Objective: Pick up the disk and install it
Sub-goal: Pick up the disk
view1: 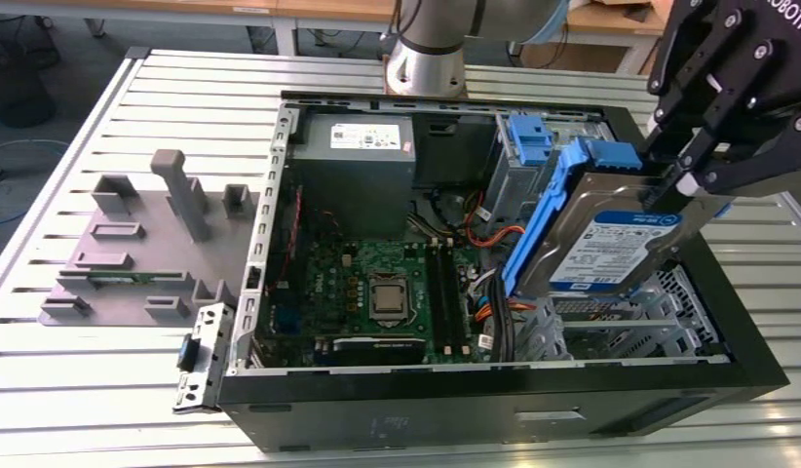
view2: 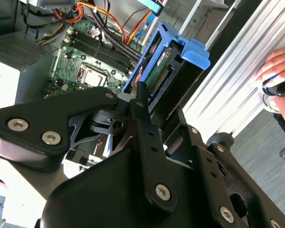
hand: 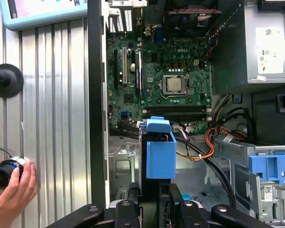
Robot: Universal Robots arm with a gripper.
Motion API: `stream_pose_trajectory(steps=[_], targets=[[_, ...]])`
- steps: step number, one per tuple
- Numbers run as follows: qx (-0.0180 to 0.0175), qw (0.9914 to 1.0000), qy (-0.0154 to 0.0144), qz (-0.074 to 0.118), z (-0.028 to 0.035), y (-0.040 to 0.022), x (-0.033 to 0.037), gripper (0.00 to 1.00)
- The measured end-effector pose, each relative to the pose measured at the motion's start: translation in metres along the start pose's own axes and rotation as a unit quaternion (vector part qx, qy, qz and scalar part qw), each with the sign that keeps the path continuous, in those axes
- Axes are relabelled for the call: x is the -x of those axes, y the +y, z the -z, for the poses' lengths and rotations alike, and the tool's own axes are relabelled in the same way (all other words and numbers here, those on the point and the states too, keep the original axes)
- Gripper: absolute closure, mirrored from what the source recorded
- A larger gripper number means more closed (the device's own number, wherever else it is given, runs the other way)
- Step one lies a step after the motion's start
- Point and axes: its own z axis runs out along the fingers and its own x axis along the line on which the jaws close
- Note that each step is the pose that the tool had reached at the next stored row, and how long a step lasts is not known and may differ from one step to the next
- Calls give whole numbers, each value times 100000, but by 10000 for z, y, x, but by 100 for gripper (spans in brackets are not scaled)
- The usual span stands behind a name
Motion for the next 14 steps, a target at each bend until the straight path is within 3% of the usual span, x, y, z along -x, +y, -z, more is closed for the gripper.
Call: stream_pose_trajectory(steps=[3,14], targets=[[2,100000,-8,-2,-21,-41,-6,65],[7,100000,-3,-5,-61,-294,-12,65]])
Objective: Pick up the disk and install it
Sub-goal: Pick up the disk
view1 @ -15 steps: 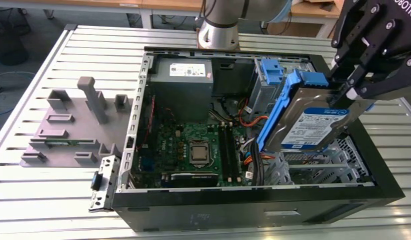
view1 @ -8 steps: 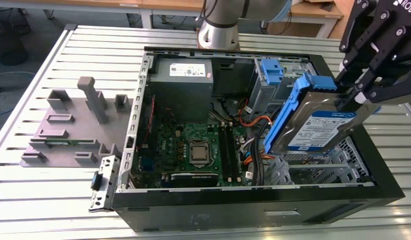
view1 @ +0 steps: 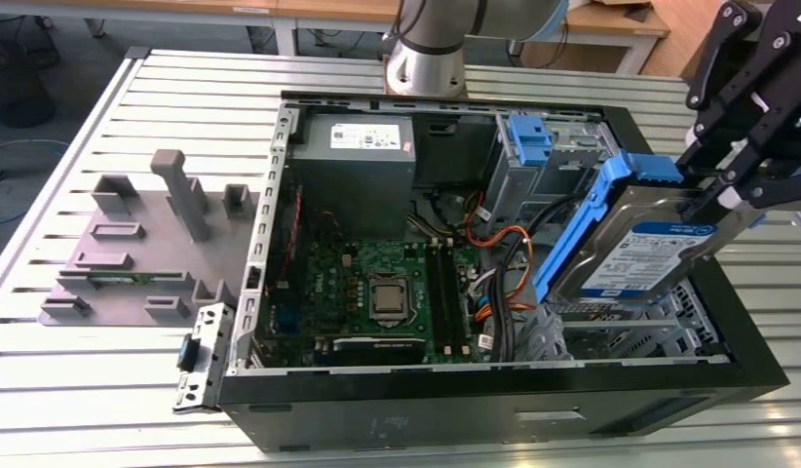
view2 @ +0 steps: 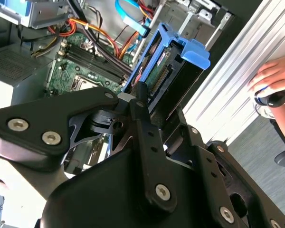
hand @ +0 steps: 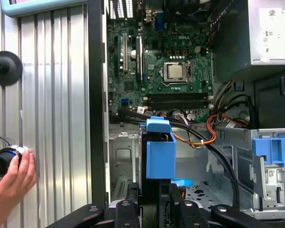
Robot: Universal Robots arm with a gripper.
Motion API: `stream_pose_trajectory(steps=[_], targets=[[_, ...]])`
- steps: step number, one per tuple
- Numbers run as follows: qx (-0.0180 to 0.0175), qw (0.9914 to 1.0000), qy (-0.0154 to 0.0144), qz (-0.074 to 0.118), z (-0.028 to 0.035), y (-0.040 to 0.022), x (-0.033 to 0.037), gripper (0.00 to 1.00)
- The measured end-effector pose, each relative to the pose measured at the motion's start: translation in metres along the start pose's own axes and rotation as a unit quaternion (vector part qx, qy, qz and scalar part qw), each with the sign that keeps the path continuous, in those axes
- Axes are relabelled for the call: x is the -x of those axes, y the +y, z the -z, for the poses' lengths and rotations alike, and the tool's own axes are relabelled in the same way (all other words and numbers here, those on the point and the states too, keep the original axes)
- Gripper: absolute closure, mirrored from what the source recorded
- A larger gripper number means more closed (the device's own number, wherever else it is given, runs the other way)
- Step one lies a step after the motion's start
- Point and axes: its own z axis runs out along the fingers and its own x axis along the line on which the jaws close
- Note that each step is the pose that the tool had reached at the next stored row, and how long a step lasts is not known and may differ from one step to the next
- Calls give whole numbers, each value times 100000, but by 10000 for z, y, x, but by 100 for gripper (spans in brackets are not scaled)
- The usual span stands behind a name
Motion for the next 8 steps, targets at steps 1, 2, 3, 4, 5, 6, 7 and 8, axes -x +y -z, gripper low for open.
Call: stream_pose_trajectory(steps=[1,2,3,4,5,6,7,8], targets=[[2,100000,-2,2,-4,-18,-3,65],[1,100000,-2,1,-7,-34,-6,65],[-1,100000,-3,2,-11,-50,-10,65],[0,100000,-5,4,-15,-66,-15,65],[1,100000,-8,5,-19,-80,-19,65],[0,100000,-12,5,-24,-93,-21,65],[1,100000,-14,3,-31,-103,-23,65],[0,100000,-7,2,-36,-114,-23,65]])
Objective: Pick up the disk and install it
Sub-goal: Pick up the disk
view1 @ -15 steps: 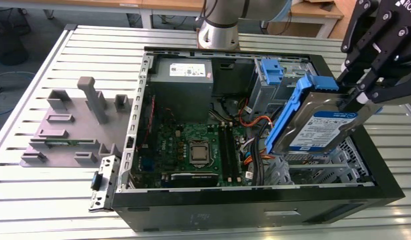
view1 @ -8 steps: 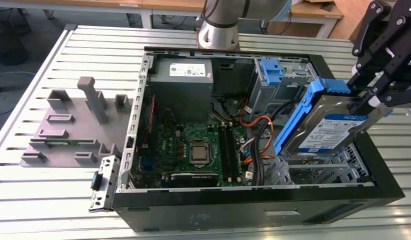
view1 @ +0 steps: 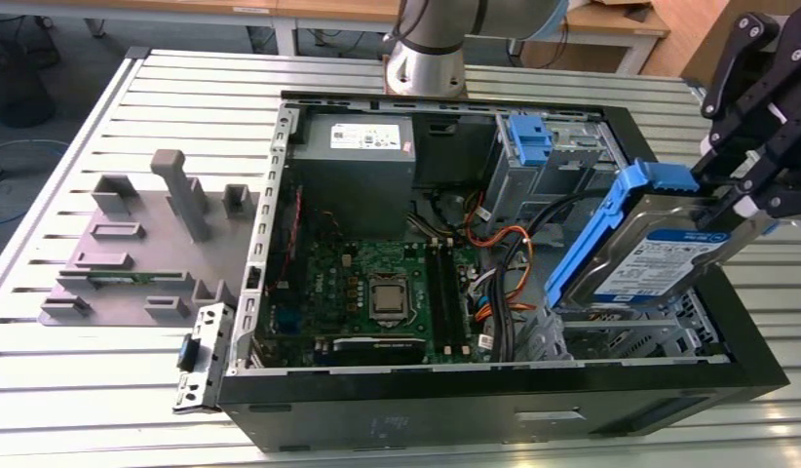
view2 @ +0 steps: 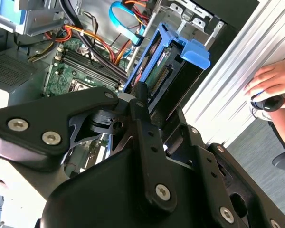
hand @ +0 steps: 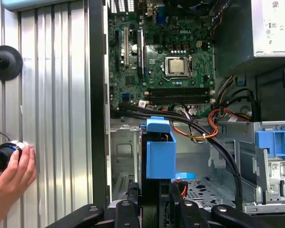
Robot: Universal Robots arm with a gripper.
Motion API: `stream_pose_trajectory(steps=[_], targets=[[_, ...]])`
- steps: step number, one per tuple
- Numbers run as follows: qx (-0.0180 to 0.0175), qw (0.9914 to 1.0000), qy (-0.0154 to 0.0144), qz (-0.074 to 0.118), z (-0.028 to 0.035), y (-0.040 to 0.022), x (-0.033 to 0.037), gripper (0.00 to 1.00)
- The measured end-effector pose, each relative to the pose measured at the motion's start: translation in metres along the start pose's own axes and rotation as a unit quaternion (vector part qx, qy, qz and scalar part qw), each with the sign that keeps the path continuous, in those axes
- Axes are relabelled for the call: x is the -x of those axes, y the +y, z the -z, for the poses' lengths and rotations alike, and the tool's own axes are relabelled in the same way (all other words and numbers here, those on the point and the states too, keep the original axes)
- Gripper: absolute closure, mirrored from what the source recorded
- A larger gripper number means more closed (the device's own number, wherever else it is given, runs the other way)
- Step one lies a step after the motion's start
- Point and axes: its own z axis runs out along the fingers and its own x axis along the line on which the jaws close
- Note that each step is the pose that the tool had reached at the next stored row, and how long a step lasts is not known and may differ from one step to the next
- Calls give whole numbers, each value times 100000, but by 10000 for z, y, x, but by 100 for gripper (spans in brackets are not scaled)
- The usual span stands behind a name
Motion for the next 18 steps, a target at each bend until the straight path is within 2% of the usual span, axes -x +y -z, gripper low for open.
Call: stream_pose_trajectory(steps=[8,13,18], targets=[[0,100000,10,1,-30,-92,2,65],[0,100000,7,2,-45,-124,3,65],[1,100000,9,-1,-50,-126,2,65]])
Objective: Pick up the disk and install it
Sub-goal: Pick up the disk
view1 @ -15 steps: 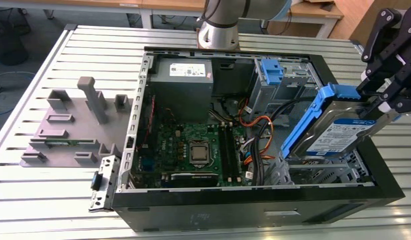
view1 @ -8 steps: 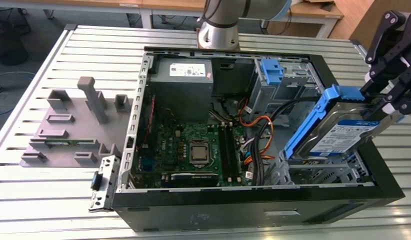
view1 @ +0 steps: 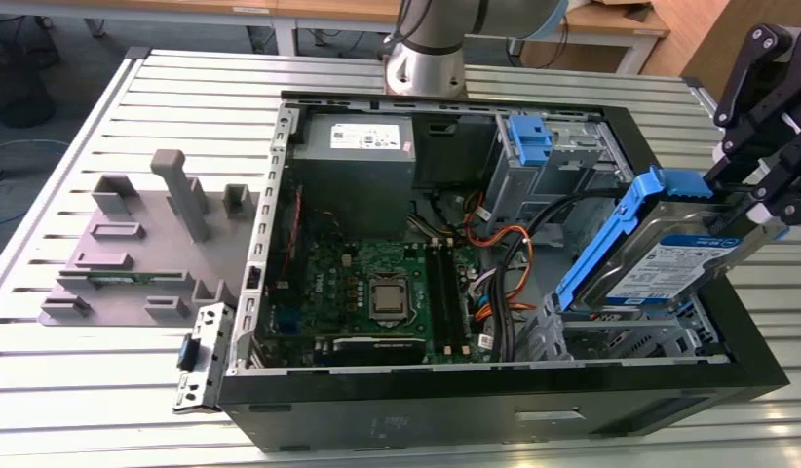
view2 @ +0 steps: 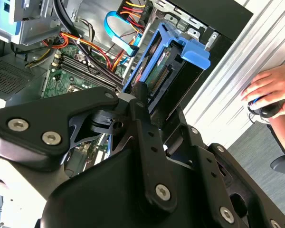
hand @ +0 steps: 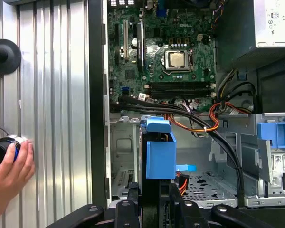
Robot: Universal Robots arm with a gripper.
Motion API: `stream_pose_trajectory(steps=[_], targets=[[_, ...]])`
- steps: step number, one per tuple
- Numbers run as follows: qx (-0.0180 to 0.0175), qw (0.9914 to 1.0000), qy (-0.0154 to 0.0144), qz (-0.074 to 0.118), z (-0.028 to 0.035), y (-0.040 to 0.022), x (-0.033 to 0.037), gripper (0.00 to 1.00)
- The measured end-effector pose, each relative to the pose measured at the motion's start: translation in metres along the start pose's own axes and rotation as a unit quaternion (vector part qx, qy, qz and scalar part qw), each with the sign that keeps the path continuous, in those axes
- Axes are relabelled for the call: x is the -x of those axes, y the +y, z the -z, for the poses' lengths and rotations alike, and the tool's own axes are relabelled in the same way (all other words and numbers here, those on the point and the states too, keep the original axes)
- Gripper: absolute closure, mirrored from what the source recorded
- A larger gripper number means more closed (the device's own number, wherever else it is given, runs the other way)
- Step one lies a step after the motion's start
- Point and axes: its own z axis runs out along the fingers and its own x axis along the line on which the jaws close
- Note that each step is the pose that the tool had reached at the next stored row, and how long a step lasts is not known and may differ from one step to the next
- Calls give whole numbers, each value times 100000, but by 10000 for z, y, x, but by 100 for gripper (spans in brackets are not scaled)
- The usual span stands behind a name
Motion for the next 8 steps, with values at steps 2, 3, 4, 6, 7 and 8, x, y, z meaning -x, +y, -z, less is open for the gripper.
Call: stream_pose_trajectory(steps=[2,3,4,6,7,8], targets=[[0,100000,-21,2,-9,-1,0,65],[-1,100000,-11,0,-15,-1,0,65],[-1,100000,-7,0,-20,-1,0,65],[-1,100000,3,-2,-20,-1,-1,65],[-2,100000,4,1,-21,-1,-1,65],[-1,100000,-12,2,-26,-1,0,65]])
